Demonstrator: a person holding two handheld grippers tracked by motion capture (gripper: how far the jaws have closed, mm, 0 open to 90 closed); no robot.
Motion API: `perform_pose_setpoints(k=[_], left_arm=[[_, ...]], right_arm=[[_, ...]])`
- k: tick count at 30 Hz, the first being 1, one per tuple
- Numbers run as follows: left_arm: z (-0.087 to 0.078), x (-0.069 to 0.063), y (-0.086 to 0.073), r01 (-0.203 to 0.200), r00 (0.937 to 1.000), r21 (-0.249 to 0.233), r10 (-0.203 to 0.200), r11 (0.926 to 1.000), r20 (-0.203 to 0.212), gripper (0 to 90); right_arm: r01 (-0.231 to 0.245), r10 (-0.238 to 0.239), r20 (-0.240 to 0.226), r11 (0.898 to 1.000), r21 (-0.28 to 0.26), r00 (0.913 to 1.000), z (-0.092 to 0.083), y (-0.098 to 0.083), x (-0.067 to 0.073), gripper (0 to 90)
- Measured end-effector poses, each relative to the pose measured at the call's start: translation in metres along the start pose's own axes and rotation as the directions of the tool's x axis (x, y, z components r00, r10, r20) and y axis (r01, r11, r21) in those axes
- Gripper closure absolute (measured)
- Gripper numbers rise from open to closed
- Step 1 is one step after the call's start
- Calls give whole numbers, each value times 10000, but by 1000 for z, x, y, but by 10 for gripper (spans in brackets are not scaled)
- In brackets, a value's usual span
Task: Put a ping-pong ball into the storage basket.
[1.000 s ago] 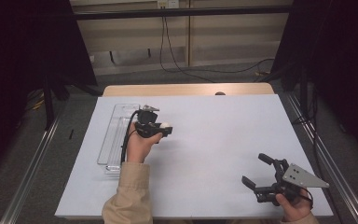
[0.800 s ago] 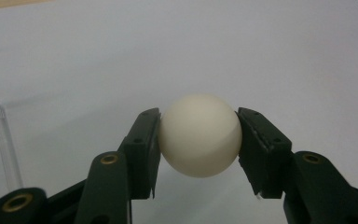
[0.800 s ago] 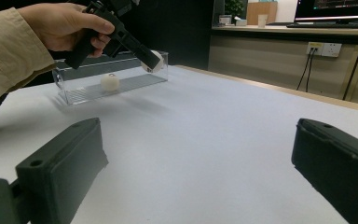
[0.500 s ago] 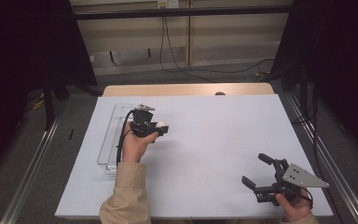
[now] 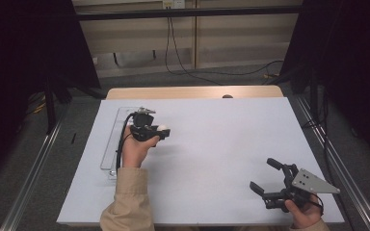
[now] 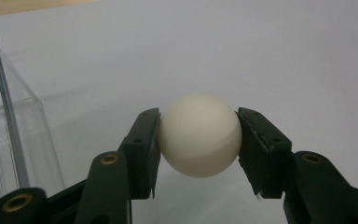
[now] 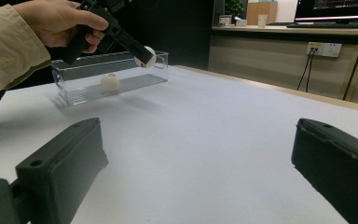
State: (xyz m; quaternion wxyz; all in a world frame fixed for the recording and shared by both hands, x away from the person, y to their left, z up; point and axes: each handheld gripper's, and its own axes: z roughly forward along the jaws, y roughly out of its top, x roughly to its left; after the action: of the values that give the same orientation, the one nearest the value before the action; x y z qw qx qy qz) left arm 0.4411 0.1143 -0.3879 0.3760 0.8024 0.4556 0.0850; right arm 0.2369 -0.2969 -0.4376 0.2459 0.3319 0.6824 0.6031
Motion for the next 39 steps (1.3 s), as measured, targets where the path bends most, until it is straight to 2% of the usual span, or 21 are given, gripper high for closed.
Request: perform_pose_setpoints(k=[16,39], left_arm=[[-9,9,-3,236,9996,-141,-238,9996,-129,512],[-17,18,-6,205,9984,-236,-217,9995,-519,512]], right_arm=[[-10,10,-10,10000,-15,10000,0,0,0,18],[-11,11,-17,10000,-14,10000,0,0,0,18]])
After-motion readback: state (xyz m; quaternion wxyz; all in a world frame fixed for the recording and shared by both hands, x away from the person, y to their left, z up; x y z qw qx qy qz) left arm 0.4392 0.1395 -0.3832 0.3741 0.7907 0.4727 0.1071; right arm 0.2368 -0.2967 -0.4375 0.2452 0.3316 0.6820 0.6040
